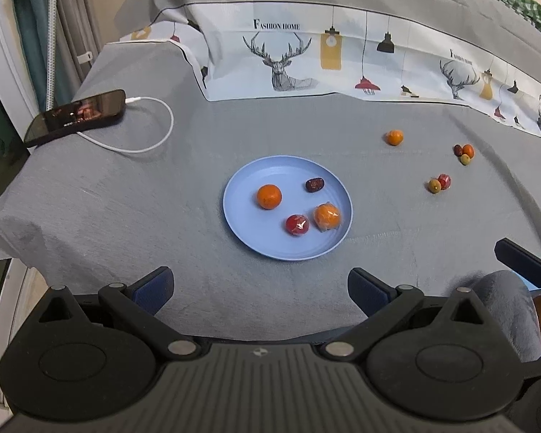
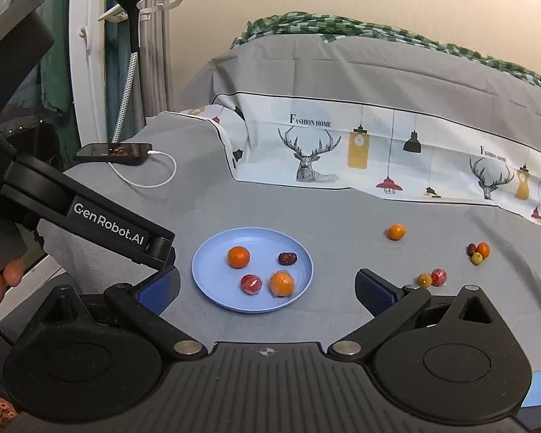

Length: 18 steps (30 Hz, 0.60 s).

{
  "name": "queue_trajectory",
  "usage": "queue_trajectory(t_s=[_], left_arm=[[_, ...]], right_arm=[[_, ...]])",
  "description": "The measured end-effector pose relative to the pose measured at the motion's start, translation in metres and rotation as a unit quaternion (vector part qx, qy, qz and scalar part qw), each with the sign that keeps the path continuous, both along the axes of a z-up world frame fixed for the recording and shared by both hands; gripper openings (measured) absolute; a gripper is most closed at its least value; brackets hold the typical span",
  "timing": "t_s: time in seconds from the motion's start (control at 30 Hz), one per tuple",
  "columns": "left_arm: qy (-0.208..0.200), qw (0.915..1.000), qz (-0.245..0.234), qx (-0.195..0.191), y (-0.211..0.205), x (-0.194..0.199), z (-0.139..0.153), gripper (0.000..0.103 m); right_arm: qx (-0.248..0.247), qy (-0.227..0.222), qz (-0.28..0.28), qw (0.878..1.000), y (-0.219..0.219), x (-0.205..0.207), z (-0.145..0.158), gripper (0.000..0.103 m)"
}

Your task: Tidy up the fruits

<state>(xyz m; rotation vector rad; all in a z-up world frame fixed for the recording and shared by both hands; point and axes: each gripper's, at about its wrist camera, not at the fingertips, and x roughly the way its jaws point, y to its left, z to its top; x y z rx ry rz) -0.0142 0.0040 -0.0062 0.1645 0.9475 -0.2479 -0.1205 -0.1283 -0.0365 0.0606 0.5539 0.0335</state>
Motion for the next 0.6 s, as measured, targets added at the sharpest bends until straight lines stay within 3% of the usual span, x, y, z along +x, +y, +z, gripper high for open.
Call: queue_trajectory(t_s=[0.17, 0.37, 0.6], left_arm=[[0.005, 1.0000, 0.001, 0.007, -0.005, 0.007, -0.003, 0.103], [0.025, 0.9997, -0.003, 0.001, -0.018, 0.020, -0.006, 0.103], [0.057, 0.9980, -0.027, 0.005, -0.062, 0.048, -0.021, 0.103]], right_arm=[[0.021, 0.012, -0.018, 1.000, -0.011, 0.008, -0.006, 0.102], [0.067, 0.024, -0.082, 0.994, -0.048, 0.015, -0.016, 0.102], [0.111, 0.052, -0.207, 0.971, -0.122, 0.021, -0.043, 0.102]])
